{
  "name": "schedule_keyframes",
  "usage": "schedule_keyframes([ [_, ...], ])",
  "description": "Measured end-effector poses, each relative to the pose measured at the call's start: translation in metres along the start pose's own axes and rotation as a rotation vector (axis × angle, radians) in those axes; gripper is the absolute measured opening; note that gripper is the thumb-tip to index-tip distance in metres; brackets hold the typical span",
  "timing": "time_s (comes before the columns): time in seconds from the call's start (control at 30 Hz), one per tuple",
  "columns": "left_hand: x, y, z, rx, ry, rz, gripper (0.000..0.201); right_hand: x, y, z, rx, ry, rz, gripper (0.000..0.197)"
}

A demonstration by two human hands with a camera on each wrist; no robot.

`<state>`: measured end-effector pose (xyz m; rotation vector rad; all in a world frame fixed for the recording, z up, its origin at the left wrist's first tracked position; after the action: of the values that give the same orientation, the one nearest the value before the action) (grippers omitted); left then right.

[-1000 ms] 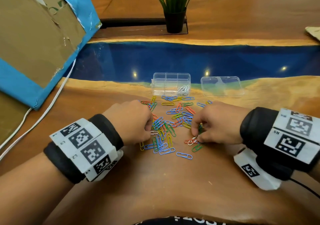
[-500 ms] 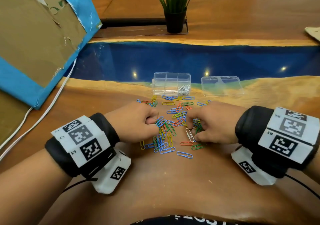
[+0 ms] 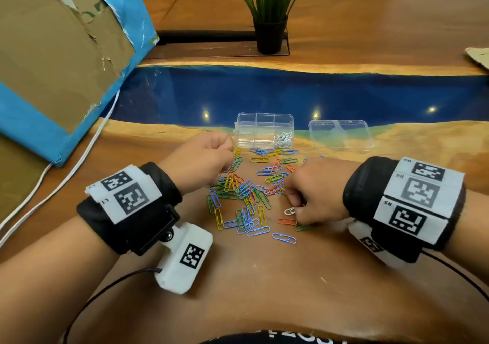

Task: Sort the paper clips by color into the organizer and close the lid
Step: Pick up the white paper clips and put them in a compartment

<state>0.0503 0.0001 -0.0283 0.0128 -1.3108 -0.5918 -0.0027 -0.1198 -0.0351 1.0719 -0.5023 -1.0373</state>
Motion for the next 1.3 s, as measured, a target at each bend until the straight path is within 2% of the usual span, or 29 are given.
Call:
schedule_keyframes([
  [0.07, -0.003, 0.0, -0.001, 0.001, 0.032, 0.092, 0.027, 0.001, -0.002, -0.001, -0.02, -0.009, -0.018, 0.013],
  [0.13, -0.002, -0.003, 0.001, -0.02, 0.062, 0.223, 0.017, 0.005, -0.002, 0.0, -0.034, -0.027, -0.061, 0.014],
  [0.27, 0.004, -0.008, 0.0, -0.052, 0.1, 0.355, 0.011, 0.022, 0.012, 0.001, 0.037, -0.073, -0.252, 0.022],
  [0.43, 0.009, -0.02, -0.013, -0.074, 0.196, 0.275, 0.016, 0.062, 0.022, -0.009, 0.201, -0.259, -1.116, 0.026],
  [0.6, 0.028, -0.031, -0.032, -0.032, 0.244, 0.315, 0.008, 0.082, 0.028, -0.021, 0.346, -0.364, -1.429, 0.024],
  [0.7, 0.04, -0.034, -0.045, -0.011, 0.272, 0.338, 0.015, 0.088, 0.032, -0.024, 0.397, -0.425, -1.468, 0.026],
  [0.8, 0.043, -0.036, -0.056, 0.011, 0.307, 0.335, 0.022, 0.088, 0.037, -0.028, 0.383, -0.445, -1.48, 0.026],
  [0.93, 0.045, -0.042, -0.066, 0.03, 0.317, 0.345, 0.029, 0.087, 0.044, -0.03, 0.355, -0.489, -1.535, 0.014],
  [1.13, 0.048, -0.047, -0.07, 0.015, 0.302, 0.361, 0.044, 0.089, 0.046, -0.032, 0.319, -0.519, -1.551, 0.032],
  [1.3, 0.049, -0.05, -0.07, 0.008, 0.289, 0.351, 0.045, 0.087, 0.047, -0.031, 0.309, -0.516, -1.573, 0.039],
])
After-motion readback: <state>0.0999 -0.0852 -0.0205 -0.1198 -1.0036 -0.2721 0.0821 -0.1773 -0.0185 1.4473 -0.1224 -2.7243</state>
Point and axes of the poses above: each hand's wrist, its own z-axis away from the middle knuckle, its own y-axis out of the back of the hand, x = y × z, the point moved 9 cm from there along -z, towards the middle knuckle, and after that the axes turned 3 degrees about y, right-handed, at the moved point
